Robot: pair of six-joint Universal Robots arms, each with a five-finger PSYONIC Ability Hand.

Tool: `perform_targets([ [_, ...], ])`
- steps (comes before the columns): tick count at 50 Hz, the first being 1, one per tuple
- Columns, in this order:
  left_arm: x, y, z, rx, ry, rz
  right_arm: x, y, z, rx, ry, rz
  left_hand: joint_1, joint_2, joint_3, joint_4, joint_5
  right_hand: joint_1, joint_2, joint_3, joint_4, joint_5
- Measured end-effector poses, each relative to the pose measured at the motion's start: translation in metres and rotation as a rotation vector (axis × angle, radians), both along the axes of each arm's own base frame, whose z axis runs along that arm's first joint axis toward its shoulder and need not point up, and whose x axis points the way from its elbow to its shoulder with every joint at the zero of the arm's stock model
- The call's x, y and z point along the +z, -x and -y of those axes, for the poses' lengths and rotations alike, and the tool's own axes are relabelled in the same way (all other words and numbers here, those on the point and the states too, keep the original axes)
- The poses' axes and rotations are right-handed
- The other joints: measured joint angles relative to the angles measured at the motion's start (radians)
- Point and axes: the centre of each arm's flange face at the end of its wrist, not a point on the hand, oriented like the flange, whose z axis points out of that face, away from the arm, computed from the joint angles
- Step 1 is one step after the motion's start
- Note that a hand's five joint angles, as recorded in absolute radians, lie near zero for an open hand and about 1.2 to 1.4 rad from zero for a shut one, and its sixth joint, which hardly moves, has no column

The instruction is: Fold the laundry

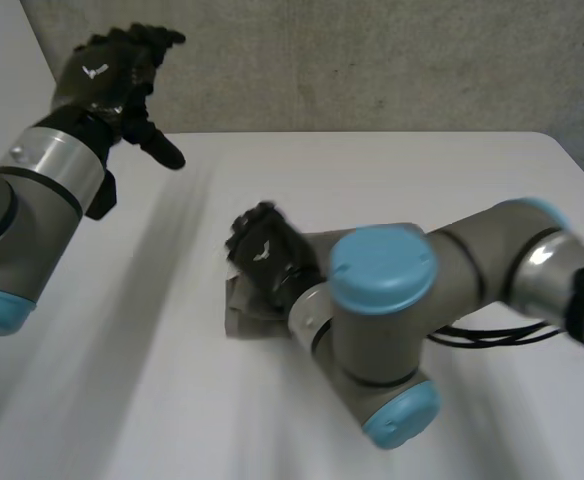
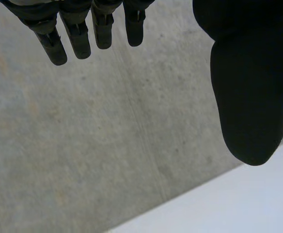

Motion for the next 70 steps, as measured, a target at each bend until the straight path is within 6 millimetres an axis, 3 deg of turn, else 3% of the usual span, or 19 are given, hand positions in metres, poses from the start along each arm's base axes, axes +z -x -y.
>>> perform_targets([
  [4,-0.018,0.006,0.0,-0.015,-0.056,0.023,0.026,0.033,0.024,-0.121,-0.091,0.119,0.0,0.0,0.0,0.0,0.0,-0.008,0.0,0.0,0.0,0.0],
  [8,-0.04,0.015,-0.002,-0.039,-0.109,0.051,0.034,0.072,0.044,-0.246,-0.211,0.192,0.0,0.0,0.0,0.0,0.0,-0.008,0.0,0.0,0.0,0.0],
  [15,-0.095,0.038,-0.009,-0.104,-0.232,0.12,0.008,0.144,0.067,-0.443,-0.444,0.214,0.0,0.0,0.0,0.0,0.0,-0.008,0.0,0.0,0.0,0.0],
  [22,-0.142,0.053,-0.016,-0.146,-0.329,0.176,-0.02,0.178,0.077,-0.499,-0.553,0.201,0.0,0.0,0.0,0.0,0.0,0.042,0.042,0.046,0.034,0.048],
  [25,-0.155,0.055,-0.018,-0.152,-0.352,0.189,-0.028,0.184,0.081,-0.505,-0.566,0.203,0.0,0.0,0.0,0.0,0.0,0.224,0.224,0.233,0.211,0.248],
  [29,-0.156,0.056,-0.019,-0.154,-0.35,0.188,-0.032,0.187,0.088,-0.508,-0.55,0.214,0.0,0.0,0.0,0.0,0.0,0.833,0.835,0.839,0.817,0.851],
  [30,-0.151,0.056,-0.02,-0.153,-0.339,0.183,-0.032,0.187,0.09,-0.509,-0.541,0.218,0.0,0.0,0.0,0.0,0.0,0.999,1.001,1.009,0.979,1.007],
  [32,-0.138,0.055,-0.021,-0.153,-0.31,0.168,-0.029,0.187,0.094,-0.509,-0.521,0.225,0.0,0.0,0.0,0.0,0.0,1.064,1.047,1.091,1.073,1.089],
  [40,-0.056,0.046,-0.03,-0.144,-0.12,0.068,0.005,0.173,0.11,-0.481,-0.35,0.241,0.0,0.0,0.0,0.0,0.0,1.068,1.047,1.099,1.082,1.095],
  [43,-0.029,0.04,-0.033,-0.135,-0.056,0.035,0.022,0.15,0.105,-0.41,-0.269,0.225,0.0,0.0,0.0,0.0,0.0,1.071,1.047,1.099,1.082,1.097],
  [47,-0.001,0.028,-0.033,-0.103,0.01,0.0,0.039,0.098,0.079,-0.241,-0.164,0.178,0.0,0.0,0.0,0.0,0.0,1.073,1.058,1.099,1.083,1.102],
  [53,0.013,0.012,-0.023,-0.034,0.039,-0.02,0.029,0.023,0.023,0.015,-0.098,0.077,0.0,0.0,0.0,0.0,0.0,1.074,1.059,1.1,1.083,1.102],
  [58,0.012,0.006,-0.017,-0.004,0.035,-0.021,-0.002,-0.008,-0.013,0.139,-0.147,-0.018,0.0,0.0,0.0,0.0,0.0,1.075,1.059,1.1,1.082,1.102],
  [60,0.009,0.006,-0.016,-0.001,0.029,-0.018,-0.011,-0.012,-0.021,0.158,-0.177,-0.046,0.0,0.0,0.0,0.0,0.0,0.983,0.97,1.015,0.997,1.012],
  [63,0.005,0.007,-0.015,0.0,0.019,-0.014,-0.015,-0.011,-0.028,0.164,-0.225,-0.064,0.0,0.0,0.0,0.0,0.0,0.582,0.572,0.595,0.58,0.583],
  [65,0.0,0.009,-0.014,-0.003,0.006,-0.008,-0.006,-0.007,-0.03,0.151,-0.258,-0.036,0.0,0.0,0.0,0.0,0.0,0.218,0.207,0.246,0.235,0.217],
  [67,-0.005,0.01,-0.012,-0.005,-0.006,-0.002,0.007,-0.001,-0.028,0.127,-0.28,0.01,0.0,0.0,0.0,0.0,0.0,0.059,0.049,0.061,0.056,0.039],
  [70,-0.016,0.014,-0.009,-0.01,-0.034,0.009,0.03,0.015,-0.018,0.067,-0.312,0.111,0.0,0.0,0.0,0.0,0.0,-0.006,0.0,-0.001,-0.002,-0.001],
])
